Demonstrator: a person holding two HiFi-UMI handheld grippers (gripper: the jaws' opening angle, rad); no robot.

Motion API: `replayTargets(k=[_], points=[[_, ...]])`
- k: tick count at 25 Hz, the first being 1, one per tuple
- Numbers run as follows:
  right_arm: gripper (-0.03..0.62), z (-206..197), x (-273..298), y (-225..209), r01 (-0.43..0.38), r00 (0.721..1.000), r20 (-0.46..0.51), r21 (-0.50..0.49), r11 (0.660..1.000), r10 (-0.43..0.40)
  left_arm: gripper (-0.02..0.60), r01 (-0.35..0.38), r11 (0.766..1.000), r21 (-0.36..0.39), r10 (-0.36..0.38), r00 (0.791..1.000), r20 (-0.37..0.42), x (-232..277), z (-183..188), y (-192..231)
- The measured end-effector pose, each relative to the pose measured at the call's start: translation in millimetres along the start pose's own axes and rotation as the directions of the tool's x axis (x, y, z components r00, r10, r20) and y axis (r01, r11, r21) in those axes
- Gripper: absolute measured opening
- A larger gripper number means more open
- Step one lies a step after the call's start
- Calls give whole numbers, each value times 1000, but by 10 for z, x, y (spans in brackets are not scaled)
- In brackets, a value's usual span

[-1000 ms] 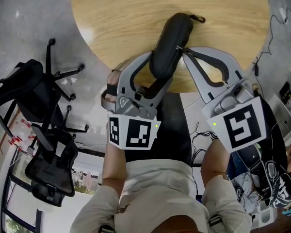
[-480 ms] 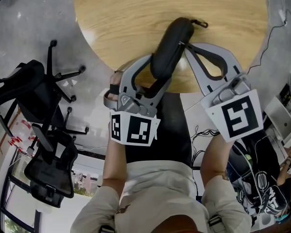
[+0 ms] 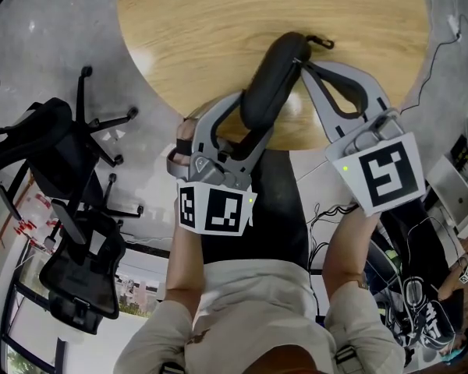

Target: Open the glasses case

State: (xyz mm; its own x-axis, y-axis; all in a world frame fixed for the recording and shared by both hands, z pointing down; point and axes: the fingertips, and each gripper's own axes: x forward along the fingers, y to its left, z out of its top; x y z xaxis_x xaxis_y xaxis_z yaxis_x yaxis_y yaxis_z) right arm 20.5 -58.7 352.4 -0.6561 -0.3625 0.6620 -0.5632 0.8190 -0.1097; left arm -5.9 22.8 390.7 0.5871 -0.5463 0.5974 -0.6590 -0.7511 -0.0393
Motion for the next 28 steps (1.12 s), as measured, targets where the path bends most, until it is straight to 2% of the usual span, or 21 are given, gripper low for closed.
replayTargets(k=[10,28], points=[[20,-118,21,-237,45,999,-9,28,999,-45,291,3,1000,11,-3,1000,-8,26,-8,-37],[20,-290,111,-518,81,996,-49,91,993,-77,288,6,1000,8,-6,1000,-13,44,6,-46]])
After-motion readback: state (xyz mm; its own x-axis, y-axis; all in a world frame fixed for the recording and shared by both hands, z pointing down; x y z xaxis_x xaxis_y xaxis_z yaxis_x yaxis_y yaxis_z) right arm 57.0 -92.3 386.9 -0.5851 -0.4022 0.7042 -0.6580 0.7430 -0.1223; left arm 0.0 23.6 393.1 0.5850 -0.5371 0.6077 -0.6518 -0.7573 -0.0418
